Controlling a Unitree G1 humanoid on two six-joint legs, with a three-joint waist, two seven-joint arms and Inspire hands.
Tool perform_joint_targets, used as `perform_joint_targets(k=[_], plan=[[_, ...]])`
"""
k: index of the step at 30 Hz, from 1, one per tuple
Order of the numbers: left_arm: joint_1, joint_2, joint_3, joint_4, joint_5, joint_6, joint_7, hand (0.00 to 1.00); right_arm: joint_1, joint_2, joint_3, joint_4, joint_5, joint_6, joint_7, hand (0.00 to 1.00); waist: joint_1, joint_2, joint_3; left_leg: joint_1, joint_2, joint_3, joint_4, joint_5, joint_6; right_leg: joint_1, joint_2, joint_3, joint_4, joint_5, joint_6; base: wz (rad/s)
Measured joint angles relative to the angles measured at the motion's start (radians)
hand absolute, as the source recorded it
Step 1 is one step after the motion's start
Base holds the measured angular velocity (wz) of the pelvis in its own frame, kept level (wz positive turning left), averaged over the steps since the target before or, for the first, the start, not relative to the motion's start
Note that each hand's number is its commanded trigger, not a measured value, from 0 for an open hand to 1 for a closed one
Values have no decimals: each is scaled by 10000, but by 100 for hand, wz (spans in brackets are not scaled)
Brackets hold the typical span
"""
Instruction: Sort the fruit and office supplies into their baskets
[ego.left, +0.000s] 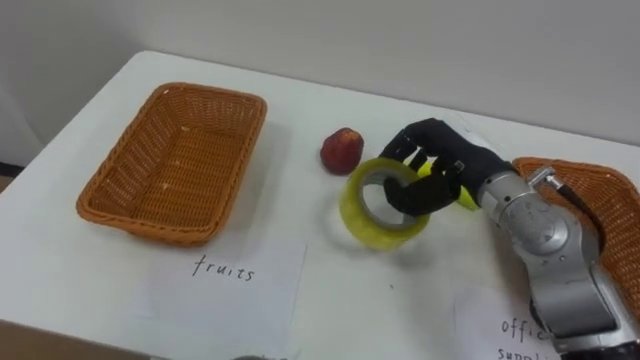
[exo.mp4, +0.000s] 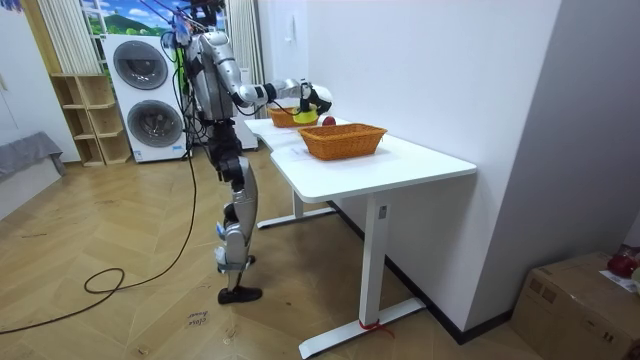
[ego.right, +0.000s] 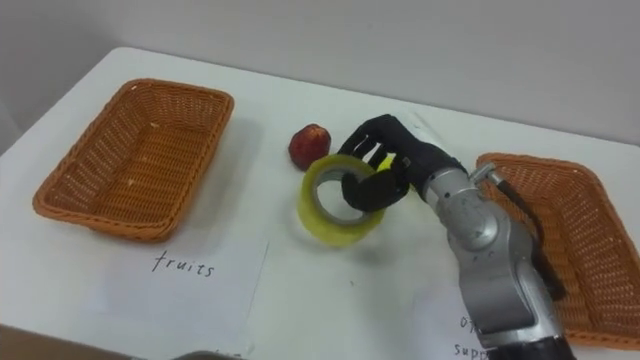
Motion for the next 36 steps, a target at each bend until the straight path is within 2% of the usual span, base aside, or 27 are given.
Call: perform_joint_targets(k=[9, 18, 23, 28, 32, 36], plan=[[81, 25, 104, 1, -2, 0, -157, 0, 111, -32, -443, -3, 100, -69, -117, 100, -231, -2, 39, 54, 0, 4, -76, -2, 0, 105, 5, 1, -4, 0, 3, 0], [99, 14, 294, 8, -4, -10, -427, 0, 234, -133, -699, -2, 116, -100, -377, 100, -441, -30, 32, 34, 4, 86, 42, -4, 1, 50, 20, 181, 12, 11, 23, -2], [-4, 21, 377, 288, -92, -245, -442, 0, 262, -198, -1350, 5, 983, -186, -562, 100, -674, -9, 65, 53, 8, 111, 39, -15, 14, 45, 21, 237, 12, 19, 35, -2], [43, 37, 566, 297, -127, -273, -405, 0, 265, -588, -2093, 7, 1310, -312, -983, 100, -975, -115, 88, 62, 38, 148, 31, -19, 9, 23, 54, 282, 13, 19, 35, -1], [31, 54, 565, 296, -210, -301, -385, 0, 279, -628, -2231, 32, 1306, -312, -1260, 100, -1026, -187, 72, 206, 89, 229, -29, -33, -15, 40, 98, 354, 18, 25, 25, -10], [18, 49, 616, 296, -269, -388, -357, 0, 289, -627, -2260, 32, 1075, -315, -1267, 100, -1262, -236, 53, 197, 136, 401, -43, -50, -43, 13, 151, 484, 14, 37, 6, -8]])
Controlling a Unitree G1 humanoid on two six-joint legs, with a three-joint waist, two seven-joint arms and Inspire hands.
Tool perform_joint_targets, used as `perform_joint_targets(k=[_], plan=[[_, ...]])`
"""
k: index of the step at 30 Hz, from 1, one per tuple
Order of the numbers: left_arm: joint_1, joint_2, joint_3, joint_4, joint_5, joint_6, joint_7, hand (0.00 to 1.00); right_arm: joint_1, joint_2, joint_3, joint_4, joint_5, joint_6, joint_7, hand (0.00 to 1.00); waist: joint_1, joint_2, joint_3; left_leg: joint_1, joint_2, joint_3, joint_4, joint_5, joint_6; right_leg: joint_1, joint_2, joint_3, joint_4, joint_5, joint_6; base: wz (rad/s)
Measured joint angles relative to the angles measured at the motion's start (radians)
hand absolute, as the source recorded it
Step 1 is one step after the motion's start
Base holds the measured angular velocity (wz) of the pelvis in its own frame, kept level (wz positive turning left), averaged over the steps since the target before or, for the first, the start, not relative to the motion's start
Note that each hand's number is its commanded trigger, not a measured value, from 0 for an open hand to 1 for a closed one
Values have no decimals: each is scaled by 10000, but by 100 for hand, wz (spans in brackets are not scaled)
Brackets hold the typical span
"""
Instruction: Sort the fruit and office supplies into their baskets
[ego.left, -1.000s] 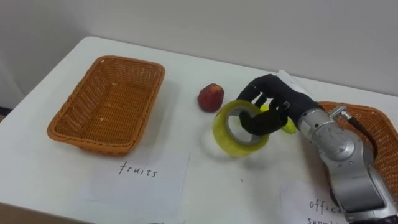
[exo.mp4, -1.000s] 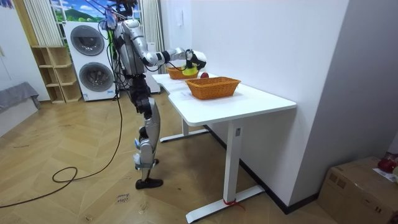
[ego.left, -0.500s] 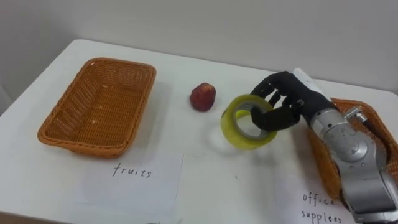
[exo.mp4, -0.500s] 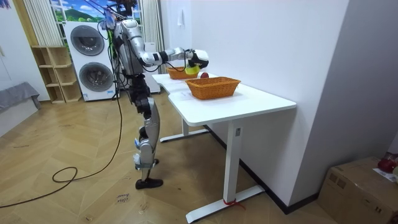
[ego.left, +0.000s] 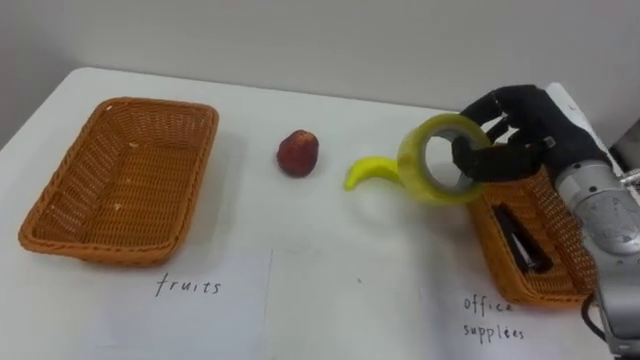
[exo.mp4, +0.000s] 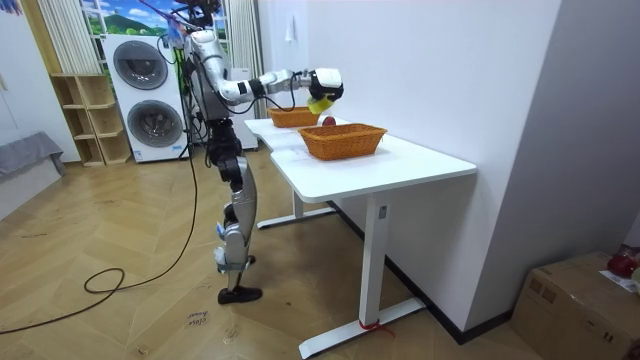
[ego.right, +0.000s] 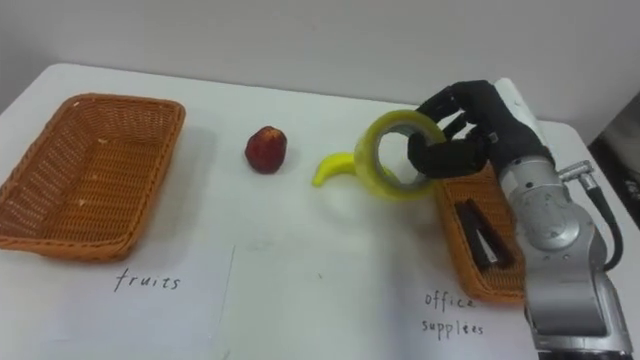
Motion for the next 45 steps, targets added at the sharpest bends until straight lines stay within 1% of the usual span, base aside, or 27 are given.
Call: perform_joint_targets(k=[2, 5, 6, 7, 9, 11, 15, 17, 20, 22, 26, 28, 31, 35, 39, 43, 45], plan=[[-12, -3, 98, 0, 1, -10, 0, 0, 32, 0, -160, 0, -22, -1, 1, 100, -45, 9, 5, -3, 2, 21, -6, -2, -2, -27, 2, 37, 0, 2, -3, -5], [0, 25, 265, -4, 7, -63, 1, 0, 89, -11, -653, -1, 21, -7, -3, 100, -182, 23, -5, -21, 5, 25, 0, -1, -1, -85, 2, 37, 0, 4, -6, 0], [39, 29, 267, -18, 9, -62, 1, 0, 99, -55, -771, -1, 29, -7, -44, 100, -263, 32, -13, -24, 7, 33, 1, -1, -2, -95, 2, 38, 0, 5, -8, 0], [66, 29, 269, -22, 6, -62, -2, 0, 134, -187, -799, 0, 30, -7, -88, 100, -291, 54, -25, -29, 8, 44, 0, -1, -2, -96, 4, 53, 1, 5, -8, 0], [99, 32, 269, -101, 1, -63, -4, 0, 154, -305, -893, 0, 29, -8, -106, 100, -347, 64, -31, -35, 8, 45, -13, 0, -2, -97, 6, 56, 0, 5, -8, 0], [113, 40, 270, -134, 2, -90, -4, 0, 222, -312, -1072, 1, 27, -9, -120, 100, -368, 59, -35, -30, 8, 59, -41, 1, -3, -98, 9, 64, 0, 5, -8, 0], [145, 76, 267, -104, -17, -149, -3, 0, 607, -315, -1142, 76, 60, -12, -276, 100, -443, -22, -104, 4, 11, 79, -46, 2, -2, -69, 9, 81, 1, 5, -8, 0], [148, 81, 264, -97, -26, -216, 5, 0, 647, -314, -1142, 320, 60, -60, -302, 100, -516, -53, -125, 18, 12, 125, -45, 2, -1, -73, 6, 117, 2, 5, -8, -6], [230, 92, 268, 52, -23, -299, 13, 0, 708, -314, -1155, 489, 9, -60, -418, 100, -508, -32, -108, 44, 22, 222, -54, 2, -1, -77, 17, 226, 13, 9, -14, -10], [214, 128, 269, 291, -19, -285, 12, 0, 708, -314, -1159, 590, 8, -60, -514, 100, -553, -23, -101, 43, 25, 222, -78, 0, -1, -77, 20, 227, 16, 12, -19, 0], [211, 136, 295, 321, -25, -272, 10, 0, 749, -314, -1235, 744, 63, -60, -647, 100, -607, 4, -75, 39, 25, 223, -92, 0, -2, -77, 24, 252, 25, 16, -25, 0], [201, 146, 437, 344, -29, -273, 9, 0, 750, -315, -1365, 787, 251, -66, -685, 100, -596, -2, -55, 38, 24, 223, -92, 0, -1, -76, 24, 255, 24, 16, -25, 0], [198, 210, 450, 391, -30, -273, 9, 0, 750, -315, -1463, 1004, 416, -82, -905, 100, -580, -29, -40, 31, 24, 223, -91, -1, -1, -87, 24, 294, 17, 16, -25, 0], [194, 227, 454, 397, -19, -280, 9, 0, 778, -315, -1461, 1232, 440, -88, -1005, 100, -564, -84, 17, -4, 22, 256, -75, -1, -1, -146, 25, 321, 13, 16, -25, -1], [199, 241, 479, 453, 7, -274, -3, 0, 781, -314, -1460, 1947, 422, -144, -1109, 100, -515, -112, 2, 2, 23, 258, -75, -1, -1, -151, 28, 316, 7, 16, -24, 0], [204, 249, 679, 428, 8, -217, -15, 0, 899, -315, -1452, 2084, 294, -139, -1092, 100, -509, -56, -3, -8, 25, 258, -96, -1, -1, -171, 29, 290, 2, 16, -24, 0], [256, 248, 758, 428, 3, -162, -20, 0, 985, -315, -1454, 2085, 325, -128, -1090, 100, -509, 21, -55, -1, 25, 264, -96, -1, -1, -169, 31, 320, 6, 16, -24, 0]])
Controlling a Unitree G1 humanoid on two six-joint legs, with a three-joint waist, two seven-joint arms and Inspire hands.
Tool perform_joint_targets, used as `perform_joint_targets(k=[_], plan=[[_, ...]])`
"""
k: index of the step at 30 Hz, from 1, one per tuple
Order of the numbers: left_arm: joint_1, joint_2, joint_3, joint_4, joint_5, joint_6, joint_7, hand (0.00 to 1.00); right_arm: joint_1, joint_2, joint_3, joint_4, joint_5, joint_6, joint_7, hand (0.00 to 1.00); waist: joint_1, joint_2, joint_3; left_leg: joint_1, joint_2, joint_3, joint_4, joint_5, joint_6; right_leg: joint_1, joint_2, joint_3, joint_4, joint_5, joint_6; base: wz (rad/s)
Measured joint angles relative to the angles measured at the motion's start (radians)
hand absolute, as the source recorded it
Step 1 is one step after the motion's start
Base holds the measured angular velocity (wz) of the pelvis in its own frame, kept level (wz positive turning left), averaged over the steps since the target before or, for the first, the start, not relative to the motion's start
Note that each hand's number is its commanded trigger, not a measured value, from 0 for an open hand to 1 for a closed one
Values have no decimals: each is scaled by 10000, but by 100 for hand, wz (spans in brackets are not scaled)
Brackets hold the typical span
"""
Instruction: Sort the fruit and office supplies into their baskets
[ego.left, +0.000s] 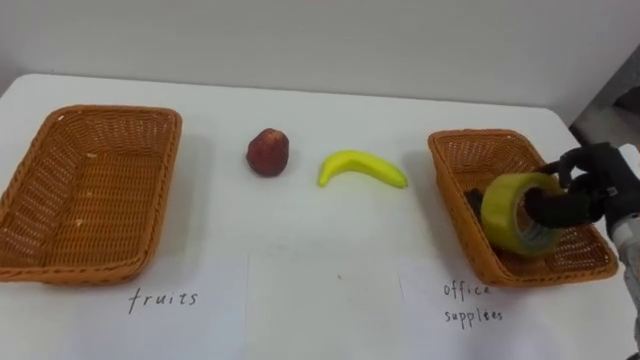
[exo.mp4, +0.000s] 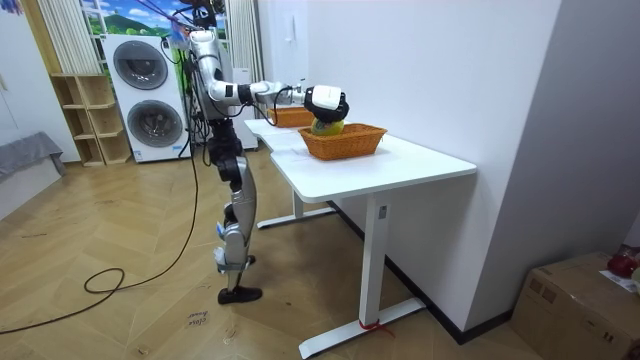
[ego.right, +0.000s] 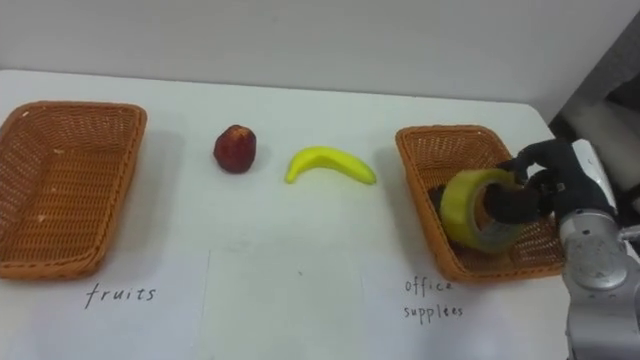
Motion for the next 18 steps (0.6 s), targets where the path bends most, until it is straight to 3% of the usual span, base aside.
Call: perform_joint_targets(k=[5, 18], plan=[[74, 3, 83, -5, 5, 118, 0, 0, 54, 0, -1, 143, 105, 8, 0, 100, -18, 81, -48, 14, 0, 6, 26, 1, 1, 23, 0, 0, 2, 0, 0, 0], [195, -1, 81, -662, 3, 295, -20, 0, 112, -1, 23, 212, -272, 144, 62, 100, 56, 87, -39, -7, -5, 6, 64, 1, 1, -40, -7, 4, -20, -2, 1, 0]])
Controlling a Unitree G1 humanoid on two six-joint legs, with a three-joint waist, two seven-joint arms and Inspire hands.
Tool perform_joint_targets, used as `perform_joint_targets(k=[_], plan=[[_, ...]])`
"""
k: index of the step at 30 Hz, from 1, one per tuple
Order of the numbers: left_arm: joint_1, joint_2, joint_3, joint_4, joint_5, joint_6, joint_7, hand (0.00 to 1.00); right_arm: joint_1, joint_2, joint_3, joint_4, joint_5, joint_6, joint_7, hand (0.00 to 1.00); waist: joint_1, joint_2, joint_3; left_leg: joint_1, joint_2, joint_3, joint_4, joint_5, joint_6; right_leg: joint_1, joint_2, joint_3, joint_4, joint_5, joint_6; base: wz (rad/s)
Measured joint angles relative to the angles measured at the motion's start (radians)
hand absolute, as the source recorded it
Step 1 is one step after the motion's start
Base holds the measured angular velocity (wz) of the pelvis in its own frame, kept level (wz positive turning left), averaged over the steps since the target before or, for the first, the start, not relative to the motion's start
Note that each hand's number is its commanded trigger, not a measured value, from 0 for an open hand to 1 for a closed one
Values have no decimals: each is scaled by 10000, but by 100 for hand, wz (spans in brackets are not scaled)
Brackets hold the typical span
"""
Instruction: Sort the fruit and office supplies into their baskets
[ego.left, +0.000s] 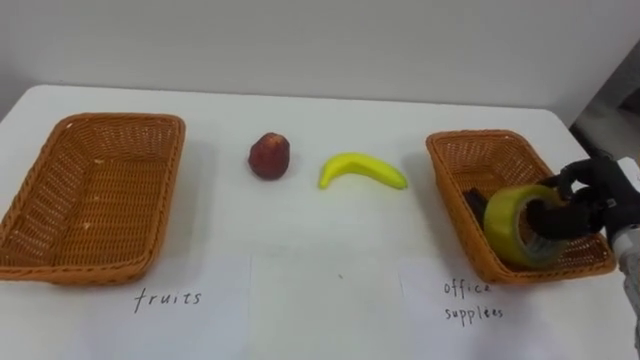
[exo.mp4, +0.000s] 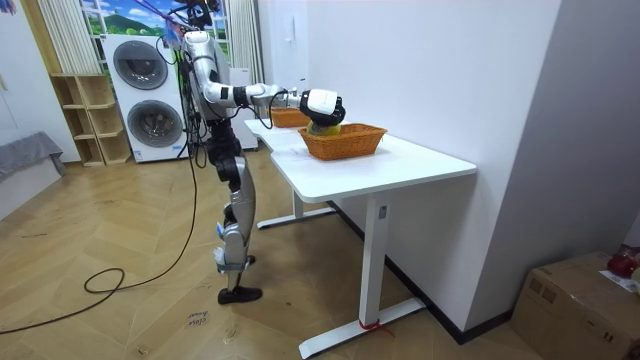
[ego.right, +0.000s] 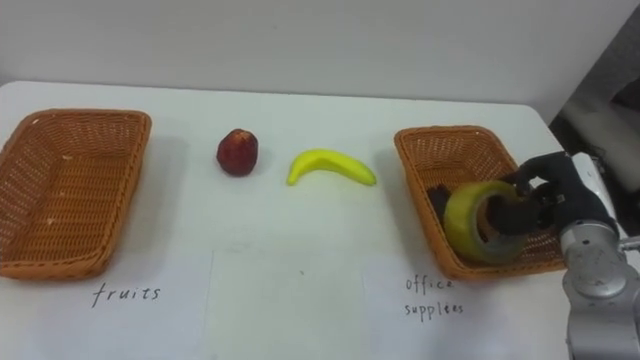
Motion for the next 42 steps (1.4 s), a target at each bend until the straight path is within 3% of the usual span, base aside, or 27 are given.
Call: perform_joint_targets(k=[9, 10, 11, 12, 42], plan=[[39, 2, -3, -312, -6, 50, 20, 0, 15, 0, 18, 54, -201, 82, 76, 100, -8, -117, -4, -11, 1, 7, -120, 1, 0, -53, 6, 1, 9, 0, 1, 0], [44, 1, -3, -326, -7, 62, 20, 0, 15, 0, 18, 55, -229, 132, 103, 63, 2, -138, -1, -12, 3, 12, -141, 1, 0, -50, 9, 1, 9, 0, 1, 0], [49, 1, -5, -341, -8, 67, 20, 0, 15, 0, 18, 55, -247, 143, 139, 54, 4, -147, 2, -12, 4, 12, -147, 0, 0, -50, 10, 1, 9, 0, 1, 0], [52, 1, -5, -363, -8, 71, 20, 0, 15, 0, 20, 55, -275, 162, 198, 0, 8, -159, 3, -13, 5, 13, -154, 0, -1, -52, 12, 0, 10, 0, 1, 0], [68, -7, -30, -463, -27, 110, 39, 0, 13, 0, 21, 52, -373, 213, 284, 0, 218, -101, 10, 2, 7, 15, -149, 0, 0, -24, 10, -5, 38, 1, 1, 0]])
